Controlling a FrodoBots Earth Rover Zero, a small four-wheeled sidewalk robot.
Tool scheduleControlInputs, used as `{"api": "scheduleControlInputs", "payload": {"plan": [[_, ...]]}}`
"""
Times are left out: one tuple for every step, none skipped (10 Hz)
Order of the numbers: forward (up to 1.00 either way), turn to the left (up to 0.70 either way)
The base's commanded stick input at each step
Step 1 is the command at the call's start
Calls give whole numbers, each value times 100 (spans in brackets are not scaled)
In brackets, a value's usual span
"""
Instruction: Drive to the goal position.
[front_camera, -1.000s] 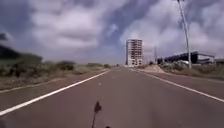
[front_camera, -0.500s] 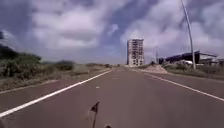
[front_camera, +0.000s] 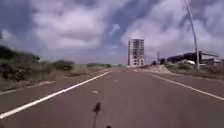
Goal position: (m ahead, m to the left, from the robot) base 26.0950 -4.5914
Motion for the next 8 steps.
{"api": "scheduleControlInputs", "payload": {"plan": [[100,0],[100,0],[100,0],[100,0],[100,0],[100,0],[100,0],[100,0]]}}
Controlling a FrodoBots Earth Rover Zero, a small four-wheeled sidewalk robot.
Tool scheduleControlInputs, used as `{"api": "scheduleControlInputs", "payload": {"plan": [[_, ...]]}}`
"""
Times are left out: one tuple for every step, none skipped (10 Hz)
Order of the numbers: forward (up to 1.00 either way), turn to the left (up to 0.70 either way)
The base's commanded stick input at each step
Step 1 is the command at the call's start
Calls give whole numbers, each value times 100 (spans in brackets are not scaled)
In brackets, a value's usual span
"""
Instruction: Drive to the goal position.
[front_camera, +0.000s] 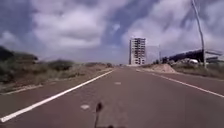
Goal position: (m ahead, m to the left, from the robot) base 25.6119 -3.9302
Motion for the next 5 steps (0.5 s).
{"api": "scheduleControlInputs", "payload": {"plan": [[100,0],[100,0],[100,0],[100,0],[100,0]]}}
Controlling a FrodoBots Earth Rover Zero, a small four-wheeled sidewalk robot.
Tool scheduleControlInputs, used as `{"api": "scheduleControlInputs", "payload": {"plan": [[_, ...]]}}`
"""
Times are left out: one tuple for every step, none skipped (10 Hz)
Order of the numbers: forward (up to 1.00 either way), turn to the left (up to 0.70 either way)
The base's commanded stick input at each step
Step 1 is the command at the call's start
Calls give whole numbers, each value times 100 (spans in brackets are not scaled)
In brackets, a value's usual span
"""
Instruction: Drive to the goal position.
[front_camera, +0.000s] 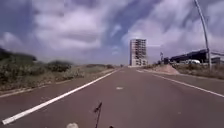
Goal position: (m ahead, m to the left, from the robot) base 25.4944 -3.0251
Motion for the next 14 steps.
{"api": "scheduleControlInputs", "payload": {"plan": [[100,0],[100,0],[100,-12],[100,-32],[100,-40],[100,-40],[100,-40],[100,-40],[100,-29],[100,-8],[100,0],[100,0],[100,0],[100,0]]}}
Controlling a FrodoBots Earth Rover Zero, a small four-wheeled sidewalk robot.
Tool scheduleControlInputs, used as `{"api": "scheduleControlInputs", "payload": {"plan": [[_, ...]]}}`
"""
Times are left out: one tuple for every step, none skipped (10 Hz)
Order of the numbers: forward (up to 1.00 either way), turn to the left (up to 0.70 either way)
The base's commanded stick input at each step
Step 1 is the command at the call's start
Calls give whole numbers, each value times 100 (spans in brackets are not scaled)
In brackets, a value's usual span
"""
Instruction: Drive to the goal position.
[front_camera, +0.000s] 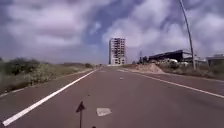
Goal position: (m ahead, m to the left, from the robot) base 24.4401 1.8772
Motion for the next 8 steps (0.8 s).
{"api": "scheduleControlInputs", "payload": {"plan": [[100,0],[100,0],[100,0],[100,0],[100,0],[100,0],[100,0],[100,0]]}}
